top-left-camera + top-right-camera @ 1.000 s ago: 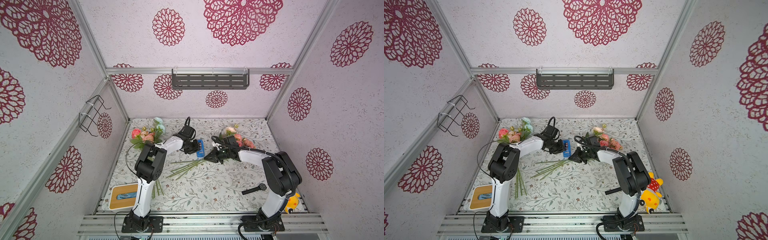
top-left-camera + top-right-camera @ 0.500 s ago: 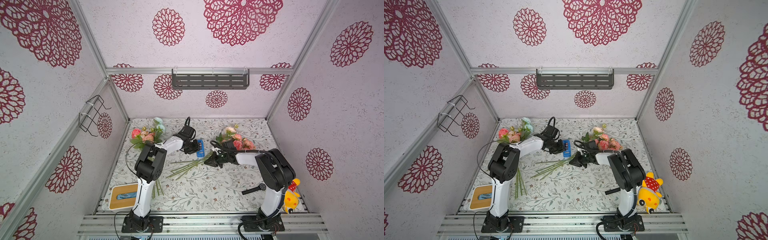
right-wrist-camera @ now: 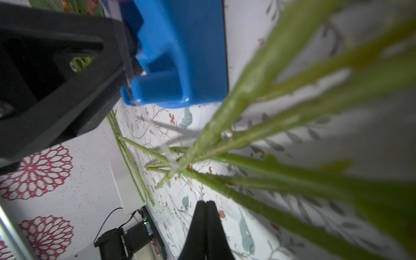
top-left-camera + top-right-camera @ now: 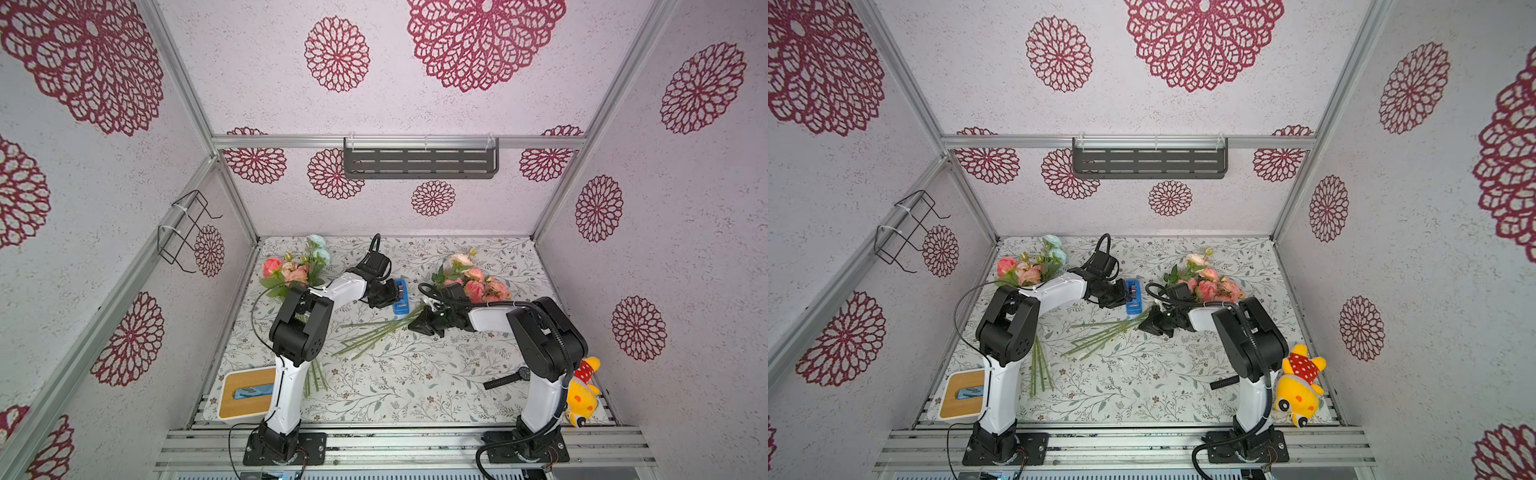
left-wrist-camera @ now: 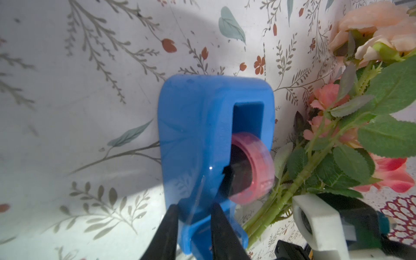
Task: Wrap bouquets with tape
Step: Stick the tape to the bouquet.
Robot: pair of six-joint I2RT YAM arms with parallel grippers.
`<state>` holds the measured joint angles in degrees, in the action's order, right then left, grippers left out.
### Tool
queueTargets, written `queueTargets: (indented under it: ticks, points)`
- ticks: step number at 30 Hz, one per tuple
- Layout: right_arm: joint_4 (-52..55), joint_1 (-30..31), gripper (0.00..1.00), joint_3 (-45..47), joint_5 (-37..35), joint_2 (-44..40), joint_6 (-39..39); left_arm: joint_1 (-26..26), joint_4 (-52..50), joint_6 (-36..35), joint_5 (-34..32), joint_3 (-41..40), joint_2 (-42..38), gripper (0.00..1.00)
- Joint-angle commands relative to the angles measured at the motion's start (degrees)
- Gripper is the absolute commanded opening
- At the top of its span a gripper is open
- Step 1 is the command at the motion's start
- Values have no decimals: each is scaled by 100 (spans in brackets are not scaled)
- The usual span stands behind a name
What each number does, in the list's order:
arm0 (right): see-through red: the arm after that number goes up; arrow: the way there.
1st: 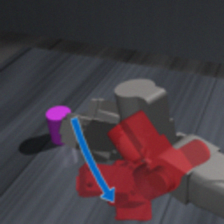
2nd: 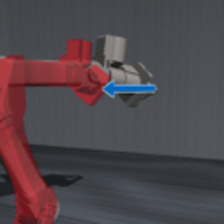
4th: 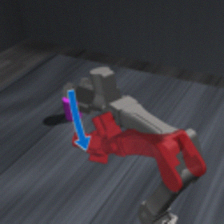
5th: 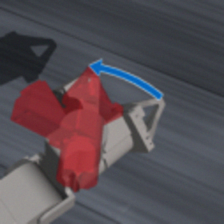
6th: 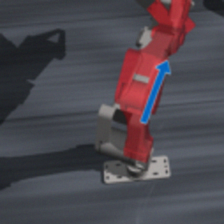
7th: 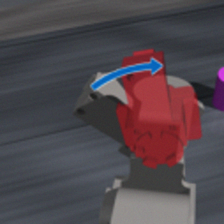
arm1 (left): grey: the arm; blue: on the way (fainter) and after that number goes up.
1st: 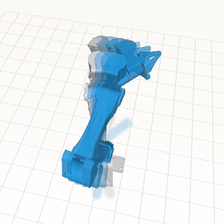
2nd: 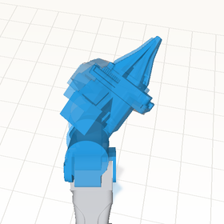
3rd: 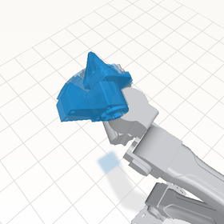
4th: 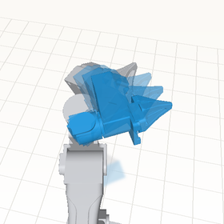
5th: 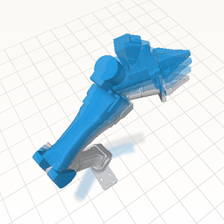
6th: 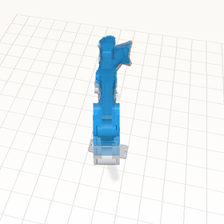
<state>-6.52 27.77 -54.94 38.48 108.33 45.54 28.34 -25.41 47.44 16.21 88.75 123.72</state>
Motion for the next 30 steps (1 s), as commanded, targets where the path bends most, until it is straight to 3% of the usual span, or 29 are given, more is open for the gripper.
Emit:
queueTargets:
  ticks: [1,14,30]
  points:
    - [656,132,0,-213,-285,82,-417,-22,18,46,-312,-169,104,27]
    - [1450,173,0,-466,-1023,187,-665,-22,79,28,-295,-209,56,28]
    - [1939,335,1,-746,-1245,240,-857,-43,246,-8,-471,-437,-300,29]
